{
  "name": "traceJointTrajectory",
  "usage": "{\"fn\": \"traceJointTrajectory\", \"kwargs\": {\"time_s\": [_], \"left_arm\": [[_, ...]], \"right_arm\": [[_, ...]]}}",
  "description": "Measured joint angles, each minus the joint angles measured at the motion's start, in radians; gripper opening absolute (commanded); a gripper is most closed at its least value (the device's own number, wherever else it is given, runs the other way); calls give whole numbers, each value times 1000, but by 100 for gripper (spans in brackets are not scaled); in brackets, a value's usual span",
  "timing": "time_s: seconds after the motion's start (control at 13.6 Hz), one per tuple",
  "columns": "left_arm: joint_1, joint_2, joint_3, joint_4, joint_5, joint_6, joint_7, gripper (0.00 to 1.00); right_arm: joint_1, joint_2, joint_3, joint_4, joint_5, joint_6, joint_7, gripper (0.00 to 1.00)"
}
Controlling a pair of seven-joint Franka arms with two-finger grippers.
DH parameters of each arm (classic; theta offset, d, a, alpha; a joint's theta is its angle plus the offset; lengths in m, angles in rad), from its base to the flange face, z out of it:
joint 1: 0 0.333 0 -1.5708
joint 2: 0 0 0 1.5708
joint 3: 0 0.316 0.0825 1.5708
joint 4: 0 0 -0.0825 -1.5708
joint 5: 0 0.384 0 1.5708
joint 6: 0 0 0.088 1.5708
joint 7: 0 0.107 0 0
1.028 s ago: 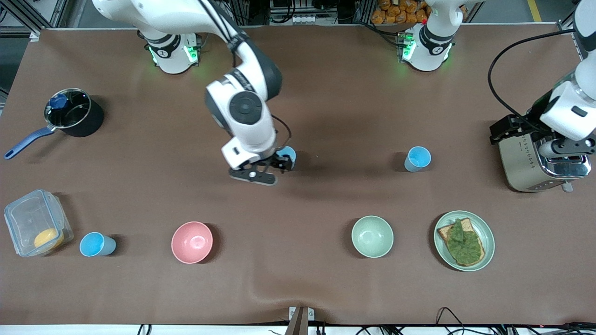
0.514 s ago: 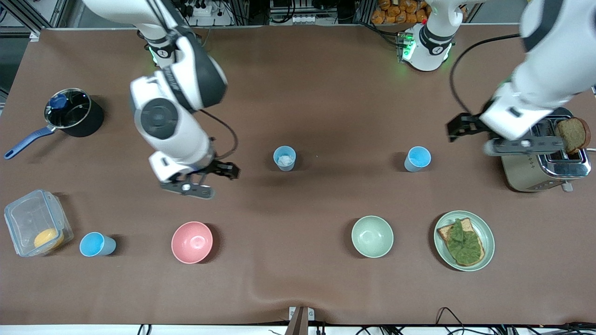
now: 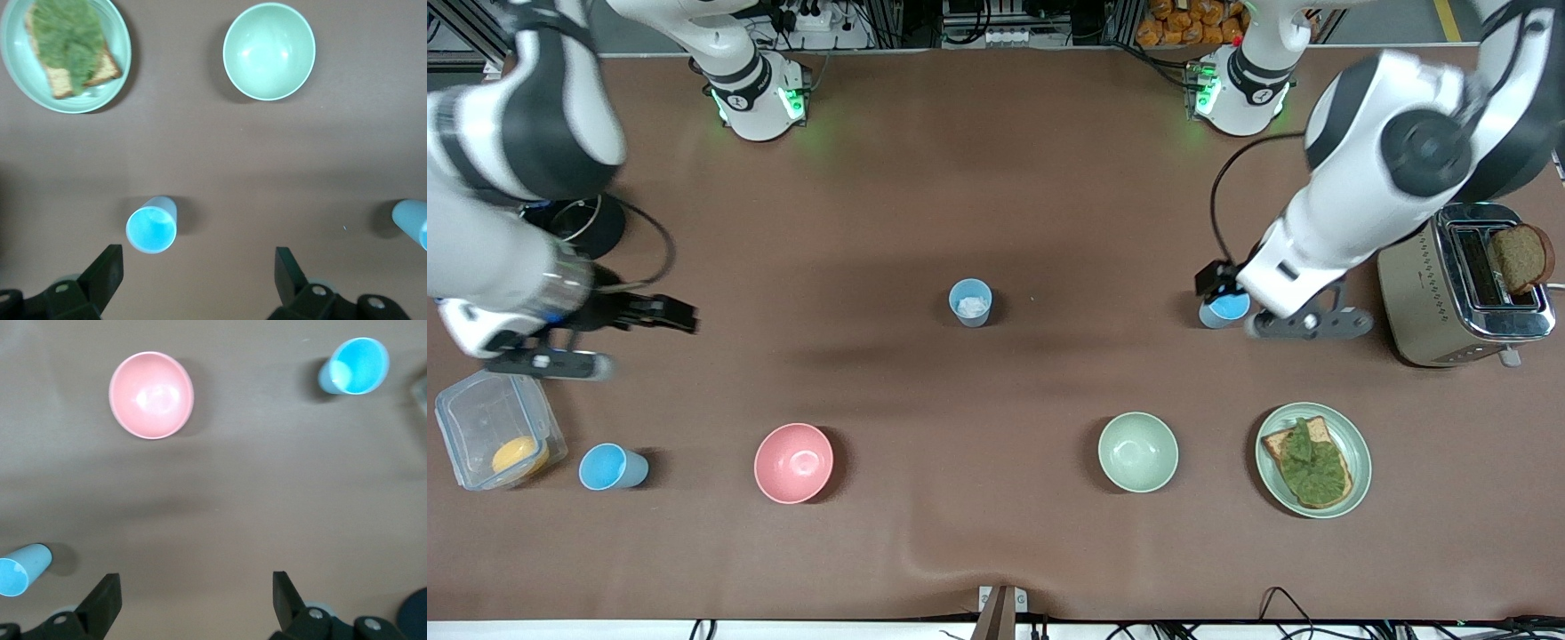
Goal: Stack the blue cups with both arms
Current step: 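Release the cup and retract the right gripper while the left gripper reaches the other cup, then grasp the blue cup by the toaster with the left gripper and lift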
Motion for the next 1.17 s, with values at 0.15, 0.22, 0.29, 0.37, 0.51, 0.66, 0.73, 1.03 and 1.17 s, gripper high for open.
{"fn": "traceJointTrajectory", "kwargs": {"time_s": [0.15,0.22,0.29,0.37,0.51,0.66,0.73,1.03,1.17], "left_arm": [[0,27,2,-93,0,107,0,100],[1,39,3,-148,0,174,0,100],[1,50,5,-205,0,249,0,100],[2,59,8,-256,0,308,0,100],[7,70,12,-331,0,356,0,100],[25,71,14,-371,0,359,0,100],[33,71,14,-384,0,359,0,100],[51,76,15,-408,0,359,0,100],[52,82,15,-412,0,359,0,100]], "right_arm": [[-41,-41,2,-24,1,-5,-16,100],[-52,-67,5,-47,2,-2,-23,100],[-57,-95,13,-73,3,9,-24,100],[-62,-124,27,-101,3,26,-24,100],[-82,-184,71,-159,3,53,-24,100],[-98,-222,101,-191,3,58,-24,100],[-101,-232,107,-196,3,59,-24,100],[-118,-264,107,-201,3,56,-24,100],[-136,-270,106,-185,1,46,-24,100]]}}
